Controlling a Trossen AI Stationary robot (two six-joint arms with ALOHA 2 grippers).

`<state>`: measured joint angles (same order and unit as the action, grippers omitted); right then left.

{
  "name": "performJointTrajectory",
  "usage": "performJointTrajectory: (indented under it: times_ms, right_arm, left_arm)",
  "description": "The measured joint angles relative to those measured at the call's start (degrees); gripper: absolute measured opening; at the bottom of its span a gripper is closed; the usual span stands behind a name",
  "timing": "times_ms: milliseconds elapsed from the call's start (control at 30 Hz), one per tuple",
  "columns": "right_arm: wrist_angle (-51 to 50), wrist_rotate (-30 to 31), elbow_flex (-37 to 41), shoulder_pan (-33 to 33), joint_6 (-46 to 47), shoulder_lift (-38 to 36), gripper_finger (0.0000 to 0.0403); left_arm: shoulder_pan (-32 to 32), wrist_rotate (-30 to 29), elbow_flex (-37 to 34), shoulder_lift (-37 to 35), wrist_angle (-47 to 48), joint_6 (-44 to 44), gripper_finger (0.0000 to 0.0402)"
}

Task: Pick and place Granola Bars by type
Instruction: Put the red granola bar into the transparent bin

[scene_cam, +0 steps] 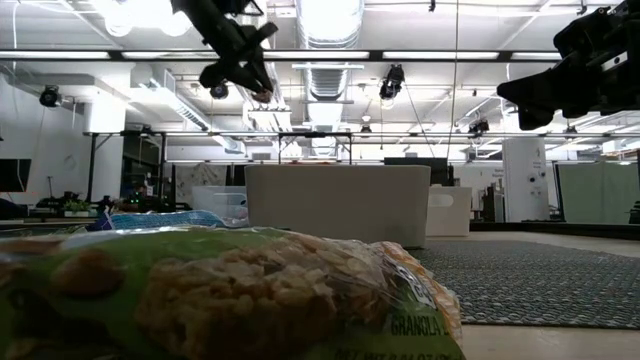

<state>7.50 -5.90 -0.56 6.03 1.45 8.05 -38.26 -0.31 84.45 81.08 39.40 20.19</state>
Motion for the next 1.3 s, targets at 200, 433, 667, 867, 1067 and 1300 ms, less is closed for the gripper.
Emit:
performJointTrajectory:
  times_ms: [200, 433, 667, 867, 1067, 1300]
  right_arm:
    - [-0.01, 0.01, -0.01, 0.00, 0.00, 0.00, 0.0009]
    - [-0.01, 0.01, 0.00, 0.00, 0.00, 0.00, 0.0009]
    - [0.01, -0.01, 0.00, -0.01, 0.00, 0.00, 0.0009]
    - [0.00, 0.00, 0.00, 0.00, 0.00, 0.00, 0.0009]
    - [-0.01, 0.01, 0.00, 0.01, 0.00, 0.02, 0.0009]
    - [-0.01, 0.01, -0.02, 0.01, 0.00, 0.02, 0.0009]
  left_arm:
    - [-2.50, 4.27, 4.89, 6.55, 3.72, 0.74, 0.0071]
    - [-4.09, 7.35, 4.77, 10.41, 4.61, 3.84, 0.0071]
    - [-5.61, 7.36, 3.38, 11.58, 7.40, 5.99, 0.0071]
    - [-6.33, 7.36, 3.38, 13.41, 8.54, 5.99, 0.0071]
    - [-6.54, 7.36, 3.38, 16.56, 9.94, 5.99, 0.0071]
    - [-6.54, 7.36, 3.38, 20.74, 10.29, 5.99, 0.0071]
